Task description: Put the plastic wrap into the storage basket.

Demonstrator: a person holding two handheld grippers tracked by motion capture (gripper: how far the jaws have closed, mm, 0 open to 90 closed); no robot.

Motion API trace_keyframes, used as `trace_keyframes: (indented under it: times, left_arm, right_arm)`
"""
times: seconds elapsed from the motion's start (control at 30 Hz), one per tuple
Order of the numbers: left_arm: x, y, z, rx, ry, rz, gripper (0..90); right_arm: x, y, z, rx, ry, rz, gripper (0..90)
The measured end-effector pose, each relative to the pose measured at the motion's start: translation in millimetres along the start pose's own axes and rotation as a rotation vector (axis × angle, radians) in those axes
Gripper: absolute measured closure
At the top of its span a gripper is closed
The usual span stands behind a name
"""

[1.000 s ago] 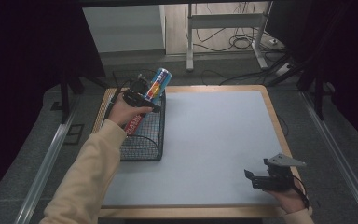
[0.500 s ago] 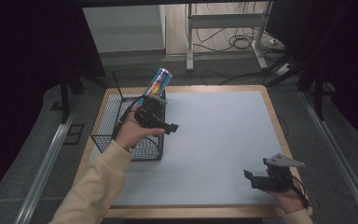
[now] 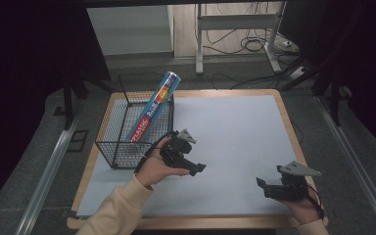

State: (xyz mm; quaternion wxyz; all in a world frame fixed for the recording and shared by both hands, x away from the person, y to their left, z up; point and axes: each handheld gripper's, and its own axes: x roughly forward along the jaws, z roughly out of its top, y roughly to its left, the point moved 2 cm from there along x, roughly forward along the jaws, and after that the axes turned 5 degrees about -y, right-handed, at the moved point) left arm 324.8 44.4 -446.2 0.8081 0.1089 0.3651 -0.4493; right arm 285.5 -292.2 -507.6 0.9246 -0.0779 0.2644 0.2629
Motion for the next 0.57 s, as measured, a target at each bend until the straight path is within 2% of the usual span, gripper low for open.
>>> trace_keyframes:
  times: [0.17,0.43,0.57]
  left_arm:
    - [7.9,-3.4,-9.8,0.016,0.009,0.003,20.6]
    - [8.2,-5.3,-12.9,-0.002,-0.018,-0.018,20.4]
    - [9.2,-7.9,-15.4,0.006,-0.021,-0.026,20.0]
  right_arm:
    - [1.9,0.9,-1.2,-0.006,0.010,0.006,10.7]
    - [1.3,-0.1,-0.7,-0.009,0.002,-0.005,10.7]
    - [1.4,0.5,-0.2,-0.012,-0.005,-0.004,10.6]
